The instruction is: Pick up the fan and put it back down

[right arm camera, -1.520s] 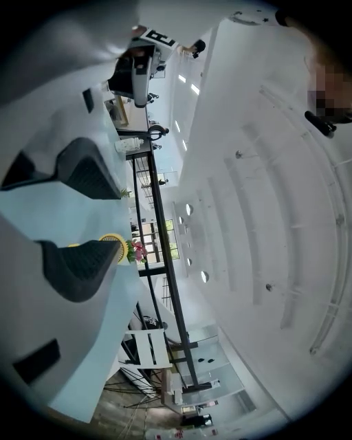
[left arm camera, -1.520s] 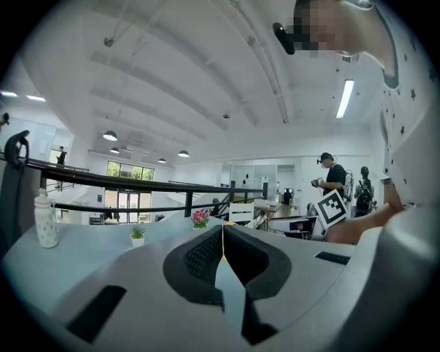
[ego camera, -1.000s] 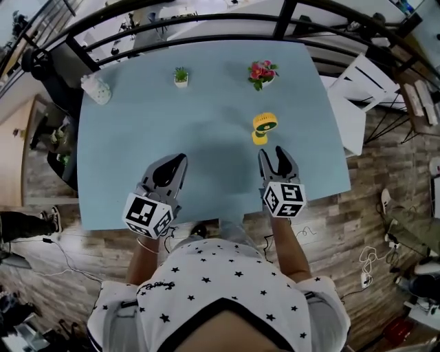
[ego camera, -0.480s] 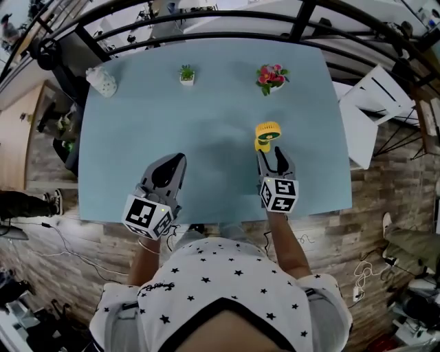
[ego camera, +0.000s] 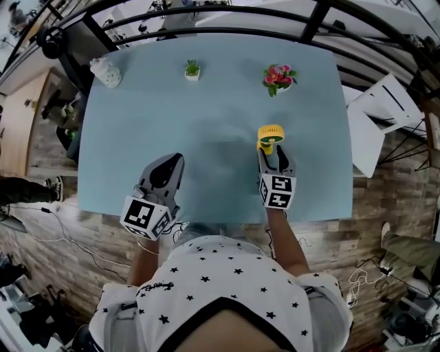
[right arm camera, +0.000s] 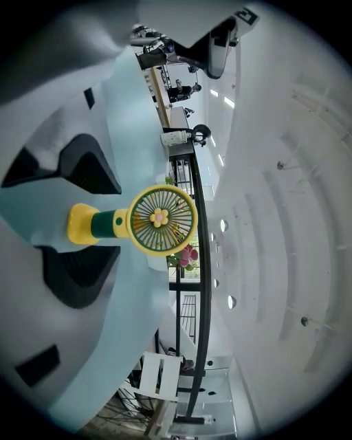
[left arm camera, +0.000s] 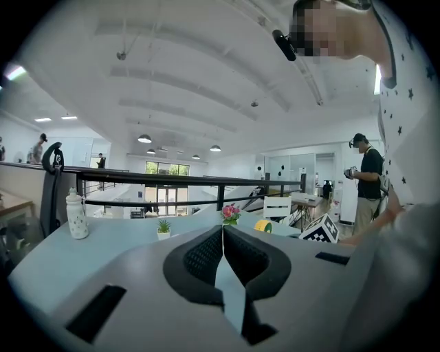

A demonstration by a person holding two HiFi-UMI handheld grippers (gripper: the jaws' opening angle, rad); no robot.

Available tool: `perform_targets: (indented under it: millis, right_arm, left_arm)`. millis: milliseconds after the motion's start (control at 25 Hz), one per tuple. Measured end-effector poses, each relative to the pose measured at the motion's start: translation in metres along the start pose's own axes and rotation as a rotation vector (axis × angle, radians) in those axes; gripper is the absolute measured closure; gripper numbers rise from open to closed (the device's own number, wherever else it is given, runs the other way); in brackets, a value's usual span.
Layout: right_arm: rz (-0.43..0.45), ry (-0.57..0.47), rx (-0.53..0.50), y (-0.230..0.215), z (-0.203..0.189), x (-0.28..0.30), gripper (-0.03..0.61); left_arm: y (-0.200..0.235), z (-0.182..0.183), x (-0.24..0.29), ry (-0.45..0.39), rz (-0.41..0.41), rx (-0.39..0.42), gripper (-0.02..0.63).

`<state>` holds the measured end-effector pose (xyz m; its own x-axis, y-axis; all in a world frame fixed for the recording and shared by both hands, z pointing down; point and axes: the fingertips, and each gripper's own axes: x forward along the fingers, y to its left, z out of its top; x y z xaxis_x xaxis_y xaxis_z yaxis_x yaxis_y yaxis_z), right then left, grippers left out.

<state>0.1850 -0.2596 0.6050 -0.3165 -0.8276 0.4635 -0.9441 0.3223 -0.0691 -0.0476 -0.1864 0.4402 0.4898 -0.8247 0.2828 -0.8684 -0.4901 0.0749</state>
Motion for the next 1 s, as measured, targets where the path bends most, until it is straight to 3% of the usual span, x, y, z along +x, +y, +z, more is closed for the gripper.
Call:
perform_targets:
  millis: [1000]
  right_arm:
    - [-0.053, 0.017, -0.022, -0.011, 0.000, 0.040, 0.367]
  left_arm:
    - [0.036, 0.007, -0.017, 0.031, 0.087, 0.016, 0.584]
